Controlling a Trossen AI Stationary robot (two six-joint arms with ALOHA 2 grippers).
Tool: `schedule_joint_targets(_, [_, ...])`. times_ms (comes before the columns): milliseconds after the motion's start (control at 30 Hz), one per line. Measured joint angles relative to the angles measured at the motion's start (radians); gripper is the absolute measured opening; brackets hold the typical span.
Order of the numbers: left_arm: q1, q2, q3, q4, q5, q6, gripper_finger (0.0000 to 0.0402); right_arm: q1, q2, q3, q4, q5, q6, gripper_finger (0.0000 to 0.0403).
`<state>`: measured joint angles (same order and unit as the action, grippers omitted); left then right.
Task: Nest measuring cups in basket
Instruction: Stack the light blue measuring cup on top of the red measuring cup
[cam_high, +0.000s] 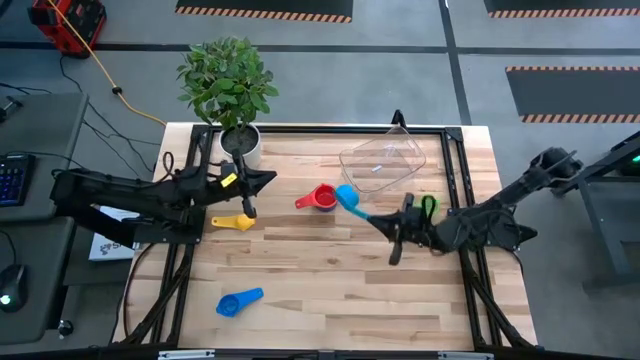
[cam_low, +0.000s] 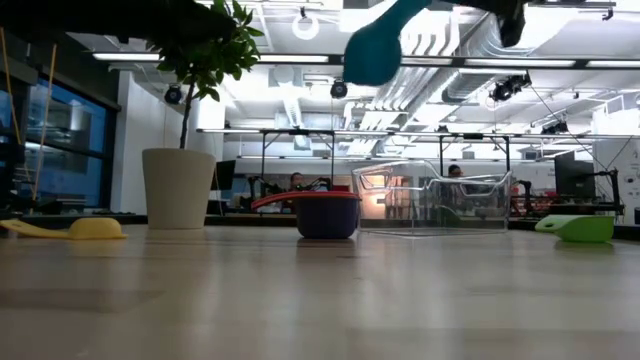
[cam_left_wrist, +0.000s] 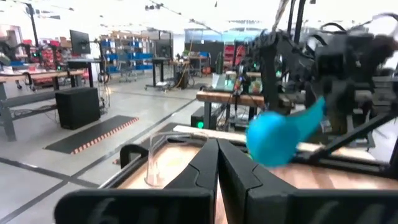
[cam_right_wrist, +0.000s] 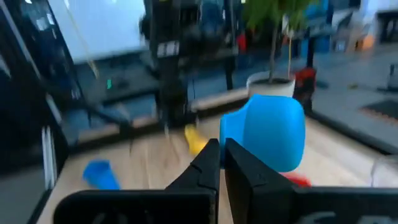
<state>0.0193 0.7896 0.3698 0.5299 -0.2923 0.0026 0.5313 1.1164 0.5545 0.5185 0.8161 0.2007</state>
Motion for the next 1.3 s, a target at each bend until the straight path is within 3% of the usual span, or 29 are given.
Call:
schedule_joint_targets(67, [0.000,0.041,0.000,0.024,0.000,0.001,0.0004,-0.050,0.001,-0.039,0.111,-0.066,-0.045,0.0000])
schedule_joint_targets(167, [0.000,0.120,-0.001,0.086,0.002,0.038,0.0024,-0.128,0.017,-0.047,0.136,-0.145,-0.060,0.0000])
schedule_joint_targets(367, [-0.027,0.275,0.000,0.253,0.002,0.143,0.0107,-0.234,0.142,0.027,0.152,-0.290,-0.094,0.0000])
schedule_joint_targets(533, [-0.055,0.361,0.011,0.298,-0.083,0.241,0.0187,-0.258,0.241,0.116,0.149,-0.310,-0.156,0.0000])
schedule_joint_targets(700, [-0.082,0.400,0.035,0.300,-0.158,0.310,0.0224,-0.258,0.291,0.185,0.109,-0.299,-0.179,0.0000])
schedule_joint_targets(967, [-0.115,0.469,0.075,0.299,-0.181,0.435,0.0227,-0.287,0.379,0.254,0.090,-0.370,-0.150,0.0000])
schedule_joint_targets(1100, [-0.120,0.500,0.096,0.300,-0.298,0.456,0.0221,-0.291,0.401,0.269,0.086,-0.394,-0.150,0.0000])
schedule_joint_targets(1200, [-0.119,0.505,0.097,0.292,-0.347,0.473,0.0188,-0.291,0.396,0.269,0.084,-0.394,-0.155,0.0000])
schedule_joint_targets(1300, [-0.119,0.505,0.097,0.279,-0.355,0.473,0.0127,-0.291,0.387,0.269,0.084,-0.385,-0.157,0.0000])
